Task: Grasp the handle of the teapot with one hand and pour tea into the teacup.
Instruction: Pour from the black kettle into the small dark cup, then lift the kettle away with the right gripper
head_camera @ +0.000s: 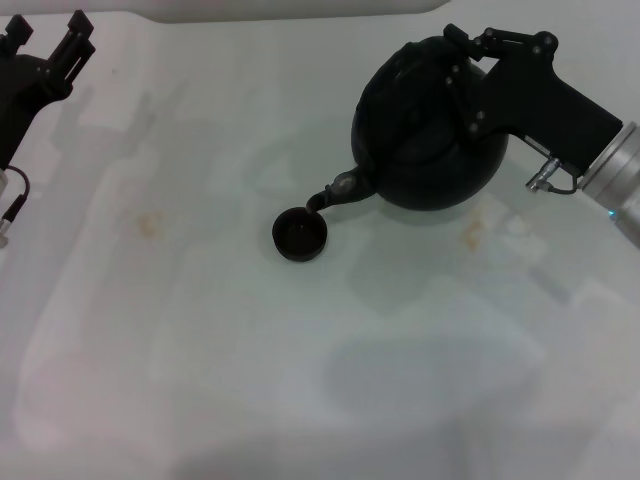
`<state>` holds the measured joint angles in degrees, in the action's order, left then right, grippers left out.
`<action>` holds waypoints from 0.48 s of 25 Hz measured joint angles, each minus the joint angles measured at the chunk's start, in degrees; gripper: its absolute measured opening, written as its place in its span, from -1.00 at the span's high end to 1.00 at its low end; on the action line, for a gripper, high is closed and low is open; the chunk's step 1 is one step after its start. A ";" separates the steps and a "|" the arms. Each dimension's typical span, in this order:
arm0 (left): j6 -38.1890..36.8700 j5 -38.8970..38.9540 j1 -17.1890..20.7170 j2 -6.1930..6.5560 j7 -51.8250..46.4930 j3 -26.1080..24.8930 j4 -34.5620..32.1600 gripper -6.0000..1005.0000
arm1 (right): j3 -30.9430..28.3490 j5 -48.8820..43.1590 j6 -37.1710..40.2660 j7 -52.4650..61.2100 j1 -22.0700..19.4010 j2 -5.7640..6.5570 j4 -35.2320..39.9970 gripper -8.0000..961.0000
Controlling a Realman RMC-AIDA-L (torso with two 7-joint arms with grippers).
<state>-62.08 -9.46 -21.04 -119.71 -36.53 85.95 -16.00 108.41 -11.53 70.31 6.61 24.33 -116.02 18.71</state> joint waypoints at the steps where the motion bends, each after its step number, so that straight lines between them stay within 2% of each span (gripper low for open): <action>1: 0.00 0.00 -0.02 0.00 0.00 0.00 0.00 -0.66 | -0.03 0.01 -0.02 -0.62 0.00 0.00 0.01 0.68; 12: -0.06 0.00 -0.29 0.00 -0.03 0.00 0.06 -0.66 | 0.88 0.10 -0.05 -6.19 0.10 0.00 1.01 0.71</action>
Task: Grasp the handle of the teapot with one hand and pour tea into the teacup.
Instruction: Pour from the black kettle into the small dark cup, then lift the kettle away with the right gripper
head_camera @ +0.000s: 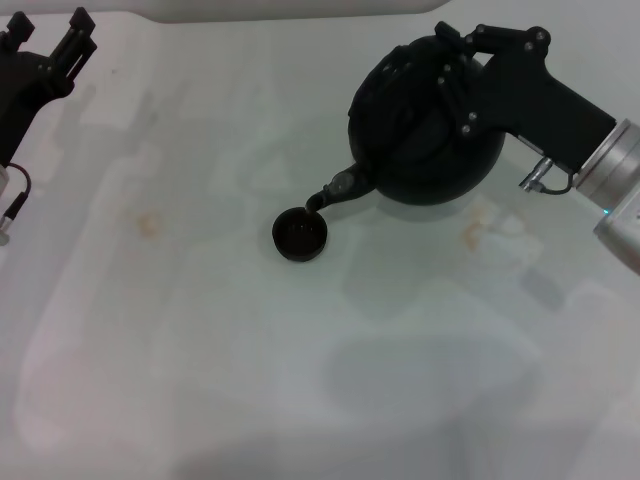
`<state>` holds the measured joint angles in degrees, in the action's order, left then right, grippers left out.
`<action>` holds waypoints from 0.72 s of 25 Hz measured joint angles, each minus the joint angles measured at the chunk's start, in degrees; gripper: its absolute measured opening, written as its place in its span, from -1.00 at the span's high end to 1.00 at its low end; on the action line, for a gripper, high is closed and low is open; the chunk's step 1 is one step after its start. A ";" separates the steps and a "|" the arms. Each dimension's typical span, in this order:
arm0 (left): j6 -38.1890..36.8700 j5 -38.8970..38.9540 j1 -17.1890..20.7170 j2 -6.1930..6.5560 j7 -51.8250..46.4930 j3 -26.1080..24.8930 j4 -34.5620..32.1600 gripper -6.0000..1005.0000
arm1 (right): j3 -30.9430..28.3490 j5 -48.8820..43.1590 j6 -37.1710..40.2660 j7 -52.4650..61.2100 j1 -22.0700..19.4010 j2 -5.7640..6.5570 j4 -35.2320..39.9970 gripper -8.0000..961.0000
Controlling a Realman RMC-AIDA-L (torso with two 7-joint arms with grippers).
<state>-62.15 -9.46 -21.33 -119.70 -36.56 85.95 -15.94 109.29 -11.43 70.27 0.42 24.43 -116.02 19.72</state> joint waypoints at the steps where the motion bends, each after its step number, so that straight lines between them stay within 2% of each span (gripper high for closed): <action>1: 0.00 -0.02 -0.01 0.00 0.00 0.00 0.01 -0.66 | 0.22 0.00 -0.02 -0.46 0.00 0.00 0.09 0.71; 18: 0.00 0.05 -0.19 0.00 0.00 0.79 0.47 -0.66 | 0.48 0.04 -0.26 -5.39 0.01 -0.08 0.22 0.72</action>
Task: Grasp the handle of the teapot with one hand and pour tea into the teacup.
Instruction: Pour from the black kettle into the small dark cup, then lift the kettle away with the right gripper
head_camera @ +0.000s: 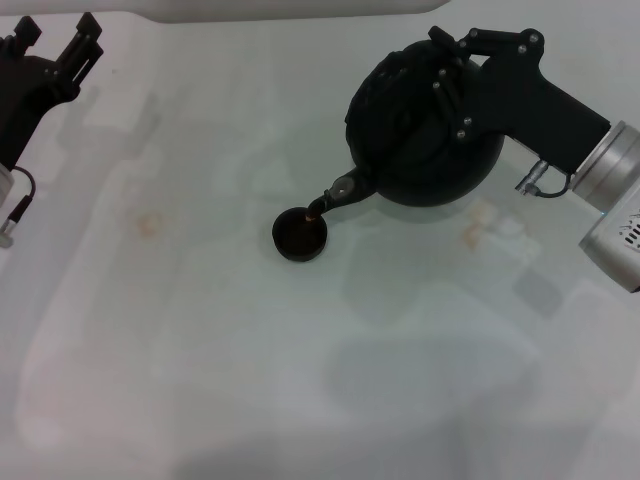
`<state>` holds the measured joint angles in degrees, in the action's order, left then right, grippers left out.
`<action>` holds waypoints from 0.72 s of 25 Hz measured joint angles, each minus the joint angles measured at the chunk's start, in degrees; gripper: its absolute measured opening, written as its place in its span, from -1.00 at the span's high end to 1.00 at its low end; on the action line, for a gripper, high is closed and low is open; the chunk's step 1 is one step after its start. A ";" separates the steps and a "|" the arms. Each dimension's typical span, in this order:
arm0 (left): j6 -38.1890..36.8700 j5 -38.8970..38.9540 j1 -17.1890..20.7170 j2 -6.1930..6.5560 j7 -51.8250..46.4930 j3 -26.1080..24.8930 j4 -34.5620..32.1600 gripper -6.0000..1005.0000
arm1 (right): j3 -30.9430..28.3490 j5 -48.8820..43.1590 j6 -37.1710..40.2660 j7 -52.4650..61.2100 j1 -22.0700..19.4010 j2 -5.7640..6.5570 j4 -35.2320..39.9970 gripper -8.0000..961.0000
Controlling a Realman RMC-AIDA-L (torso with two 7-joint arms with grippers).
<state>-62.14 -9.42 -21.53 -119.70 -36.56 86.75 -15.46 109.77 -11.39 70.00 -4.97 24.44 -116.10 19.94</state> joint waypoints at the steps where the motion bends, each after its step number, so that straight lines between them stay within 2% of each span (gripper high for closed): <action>1: 0.00 0.00 0.01 0.00 0.00 0.00 0.00 -0.66 | 0.00 0.03 -0.05 -0.11 0.00 0.00 0.01 0.72; 18: 0.08 0.02 -0.10 0.00 0.00 0.00 0.00 -0.66 | -0.31 0.06 -1.15 -1.91 0.00 0.00 0.87 0.74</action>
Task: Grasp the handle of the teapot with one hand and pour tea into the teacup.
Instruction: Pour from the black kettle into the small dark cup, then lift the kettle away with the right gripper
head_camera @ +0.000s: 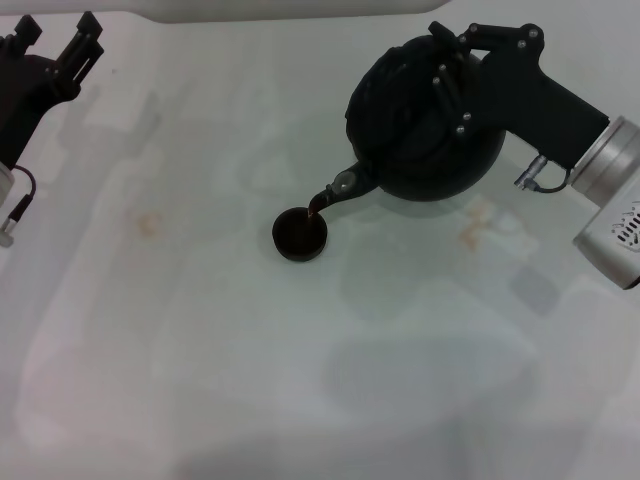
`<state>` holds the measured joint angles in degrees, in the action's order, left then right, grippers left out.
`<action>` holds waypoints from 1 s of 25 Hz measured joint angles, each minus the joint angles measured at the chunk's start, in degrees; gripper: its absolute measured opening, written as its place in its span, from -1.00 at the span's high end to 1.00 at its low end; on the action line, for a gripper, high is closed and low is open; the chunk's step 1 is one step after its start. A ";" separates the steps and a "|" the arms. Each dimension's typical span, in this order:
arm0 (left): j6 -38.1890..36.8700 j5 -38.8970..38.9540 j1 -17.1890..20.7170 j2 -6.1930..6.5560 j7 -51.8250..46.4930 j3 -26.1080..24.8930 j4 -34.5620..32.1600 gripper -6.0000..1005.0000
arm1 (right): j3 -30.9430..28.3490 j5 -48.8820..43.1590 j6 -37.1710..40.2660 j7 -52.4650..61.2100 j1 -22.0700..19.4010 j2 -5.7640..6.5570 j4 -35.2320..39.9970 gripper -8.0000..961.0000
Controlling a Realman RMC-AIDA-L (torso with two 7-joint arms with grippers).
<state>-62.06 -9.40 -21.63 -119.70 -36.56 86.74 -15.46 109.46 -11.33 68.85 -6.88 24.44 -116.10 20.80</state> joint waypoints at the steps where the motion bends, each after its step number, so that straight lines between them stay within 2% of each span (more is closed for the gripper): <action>1: 0.02 0.00 0.00 0.00 0.00 0.00 0.00 -0.66 | 0.08 0.00 -0.22 -0.18 0.00 0.00 0.09 0.74; 25: 0.06 0.00 0.02 0.00 0.00 0.00 0.03 -0.66 | 0.71 -0.12 -0.85 -3.41 0.00 0.00 0.84 0.74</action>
<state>-62.01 -9.40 -21.62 -119.70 -36.56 86.74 -15.44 110.17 -11.45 68.00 -10.29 24.43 -116.10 21.65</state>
